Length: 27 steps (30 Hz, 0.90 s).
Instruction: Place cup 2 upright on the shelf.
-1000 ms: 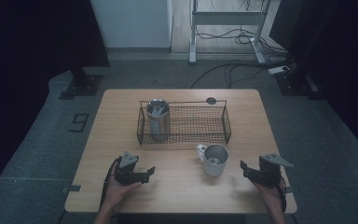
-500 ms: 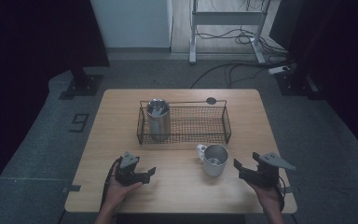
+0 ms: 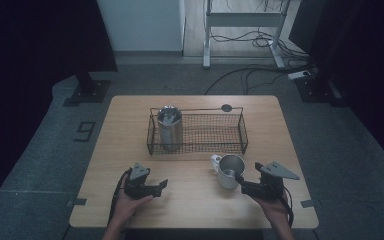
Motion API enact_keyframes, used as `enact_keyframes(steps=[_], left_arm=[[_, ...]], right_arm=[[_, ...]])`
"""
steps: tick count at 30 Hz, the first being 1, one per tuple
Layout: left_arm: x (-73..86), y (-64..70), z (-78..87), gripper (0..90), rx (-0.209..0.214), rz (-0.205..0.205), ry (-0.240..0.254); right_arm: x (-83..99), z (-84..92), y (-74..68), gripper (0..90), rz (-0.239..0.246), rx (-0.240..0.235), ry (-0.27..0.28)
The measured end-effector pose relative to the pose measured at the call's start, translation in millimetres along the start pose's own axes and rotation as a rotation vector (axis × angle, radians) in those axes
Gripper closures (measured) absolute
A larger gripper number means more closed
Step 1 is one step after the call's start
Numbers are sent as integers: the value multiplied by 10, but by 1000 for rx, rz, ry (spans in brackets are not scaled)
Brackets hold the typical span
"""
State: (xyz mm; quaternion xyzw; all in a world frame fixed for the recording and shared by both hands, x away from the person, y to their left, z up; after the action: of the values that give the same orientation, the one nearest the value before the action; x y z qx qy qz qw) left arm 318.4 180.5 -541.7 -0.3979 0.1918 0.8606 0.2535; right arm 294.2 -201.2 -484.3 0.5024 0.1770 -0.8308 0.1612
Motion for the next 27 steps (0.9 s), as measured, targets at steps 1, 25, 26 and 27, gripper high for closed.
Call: enact_keyframes(steps=[1, 25, 26, 27], left_arm=[[1, -6, 4, 148, 3, 4, 1], [1, -27, 44, 148, 18, 14, 9], [1, -27, 45, 148, 19, 14, 9], [1, -27, 47, 149, 18, 12, 9]], right_arm=[[-4, -31, -15, 131, 5, -9, -5], [-11, -345, -174, 16, 49, -34, -61], [-10, -356, -176, 11, 50, -31, -62], [-11, -366, -178, 6, 52, -29, -66]])
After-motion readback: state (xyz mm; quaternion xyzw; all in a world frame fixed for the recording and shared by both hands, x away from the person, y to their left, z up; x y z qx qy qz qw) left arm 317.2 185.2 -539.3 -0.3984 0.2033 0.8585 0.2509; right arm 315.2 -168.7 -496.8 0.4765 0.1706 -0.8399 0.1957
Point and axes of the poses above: each handheld gripper's, and its own axes: z roughly backward along the jaws, x roughly out of its underside, y roughly to its right, the point moved 3 cm from there along -z, roughly forward along the jaws, and after that the axes turned 1 degree about x, right-handed, at the moved point
